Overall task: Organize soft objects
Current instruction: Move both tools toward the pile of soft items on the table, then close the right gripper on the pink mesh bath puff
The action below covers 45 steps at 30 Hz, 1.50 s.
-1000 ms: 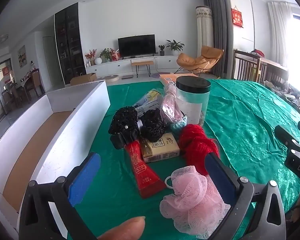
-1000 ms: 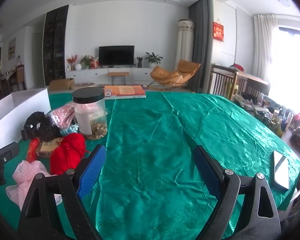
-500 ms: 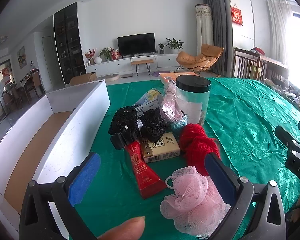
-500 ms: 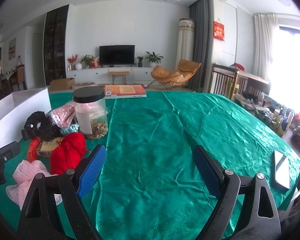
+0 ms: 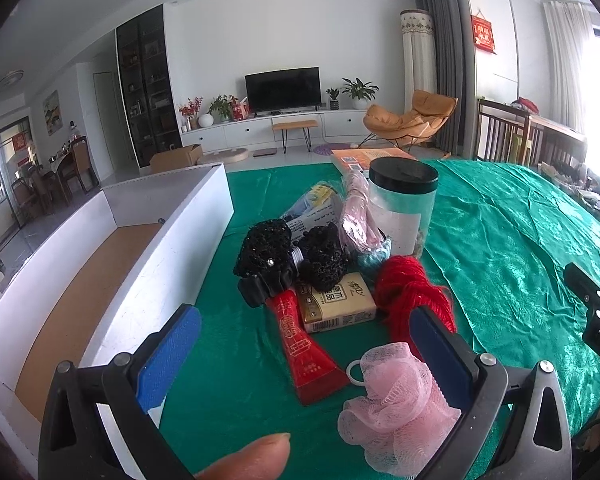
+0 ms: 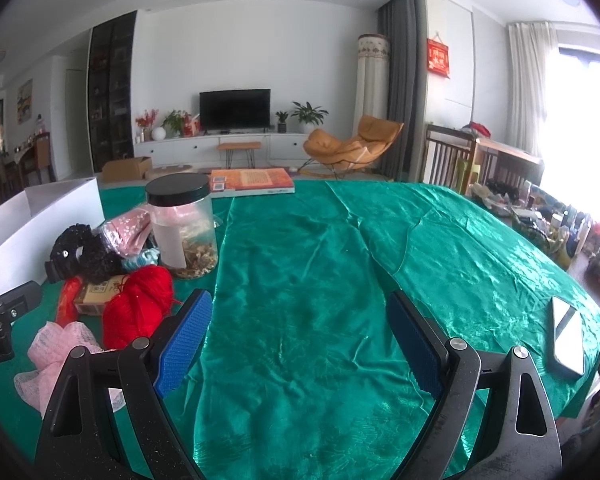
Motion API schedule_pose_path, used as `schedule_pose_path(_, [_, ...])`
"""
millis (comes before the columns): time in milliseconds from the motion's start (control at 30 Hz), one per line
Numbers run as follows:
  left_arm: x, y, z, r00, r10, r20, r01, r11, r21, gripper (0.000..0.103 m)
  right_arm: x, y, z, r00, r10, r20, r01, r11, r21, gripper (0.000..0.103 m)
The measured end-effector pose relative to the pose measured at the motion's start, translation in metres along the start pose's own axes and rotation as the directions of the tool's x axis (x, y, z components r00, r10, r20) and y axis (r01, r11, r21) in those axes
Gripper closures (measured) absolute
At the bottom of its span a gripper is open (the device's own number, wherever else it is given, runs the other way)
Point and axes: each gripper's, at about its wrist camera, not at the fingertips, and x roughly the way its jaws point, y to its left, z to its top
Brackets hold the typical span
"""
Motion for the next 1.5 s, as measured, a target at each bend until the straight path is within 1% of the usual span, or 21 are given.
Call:
schedule_pose_path(167, [0.002, 0.016, -0.001, 1.0, 0.018, 0.003, -0.017, 1.0, -0.021, 0.0, 0.003, -0.003, 0.002, 1.0, 0.013, -0.006, -0.013, 1.0, 0.013, 0.013])
schedule_pose_path(200, [0.004, 0.018, -0.002, 1.0, 0.023, -0.002, -0.023, 1.0, -0.021, 0.0, 0.002, -0.002, 0.002, 1.0, 0.027, -0.003, -0.027, 1.0, 0.013, 0.013])
schedule_pose_path(267, [0.005, 0.02, -0.005, 1.0, 0.029, -0.013, -0.029, 0.999, -0.021, 0.0, -0.001, 0.0, 0.002, 0.997, 0.081, 0.01, -0.081, 0.997, 0.009, 0.012])
schedule_pose_path(367, [0.006, 0.021, -0.007, 0.999, 0.03, -0.021, -0.03, 0.999, -0.021, 0.0, -0.004, 0.01, 0.002, 0.989, 0.15, 0.017, -0.15, 0.988, -0.027, 0.012])
schedule_pose_path(433, [0.006, 0.021, -0.009, 0.999, 0.034, -0.021, -0.034, 0.999, -0.015, 0.0, -0.005, 0.017, 0.001, 0.978, 0.207, 0.008, -0.206, 0.977, -0.053, 0.012])
schedule_pose_path(533, [0.007, 0.019, -0.009, 0.999, 0.045, -0.023, -0.045, 0.999, 0.0, 0.0, -0.005, 0.028, -0.002, 0.953, 0.302, -0.021, -0.303, 0.95, -0.075, 0.012])
schedule_pose_path(633, [0.008, 0.018, -0.01, 0.998, 0.054, -0.029, -0.054, 0.998, 0.012, 0.0, -0.005, 0.038, -0.004, 0.936, 0.349, -0.042, -0.352, 0.93, -0.104, 0.012])
schedule_pose_path(733, [0.01, 0.018, -0.011, 0.997, 0.058, -0.04, -0.058, 0.998, 0.015, 0.0, -0.007, 0.045, -0.006, 0.929, 0.367, -0.05, -0.371, 0.919, -0.132, 0.012])
schedule_pose_path(833, [0.013, 0.018, -0.012, 0.997, 0.063, -0.051, -0.062, 0.998, 0.018, 0.0, -0.008, 0.049, -0.007, 0.928, 0.368, -0.054, -0.372, 0.916, -0.148, 0.012])
schedule_pose_path(1167, [0.021, 0.019, -0.016, 0.994, 0.069, -0.085, -0.068, 0.998, 0.019, 0.0, -0.006, 0.047, -0.006, 0.929, 0.365, -0.063, -0.37, 0.918, -0.142, 0.012])
schedule_pose_path(1300, [0.023, 0.021, -0.016, 0.993, 0.073, -0.088, -0.072, 0.997, 0.017, 0.0, -0.005, 0.048, -0.007, 0.922, 0.381, -0.073, -0.388, 0.91, -0.145, 0.012])
schedule_pose_path(1367, [0.02, 0.025, -0.012, 0.994, 0.08, -0.079, -0.08, 0.997, 0.008, 0.0, -0.004, 0.048, -0.008, 0.908, 0.411, -0.083, -0.419, 0.898, -0.137, 0.012])
schedule_pose_path(1400, [0.018, 0.028, -0.008, 0.994, 0.083, -0.07, -0.084, 0.996, -0.002, 0.0, -0.004, 0.048, -0.008, 0.891, 0.444, -0.092, -0.453, 0.883, -0.126, 0.012])
schedule_pose_path(1433, [0.016, 0.033, -0.005, 0.995, 0.085, -0.059, -0.086, 0.996, -0.014, 0.0, -0.004, 0.051, -0.009, 0.866, 0.49, -0.103, -0.5, 0.859, -0.112, 0.012])
schedule_pose_path(1467, [0.013, 0.037, 0.0, 0.995, 0.087, -0.047, -0.089, 0.996, -0.028, 0.0, -0.004, 0.053, -0.01, 0.828, 0.547, -0.121, -0.558, 0.825, -0.093, 0.012])
schedule_pose_path(1500, [0.011, 0.042, 0.004, 0.995, 0.092, -0.037, -0.093, 0.995, -0.041, 0.0, -0.004, 0.057, -0.011, 0.787, 0.6, -0.143, -0.613, 0.786, -0.076, 0.012])
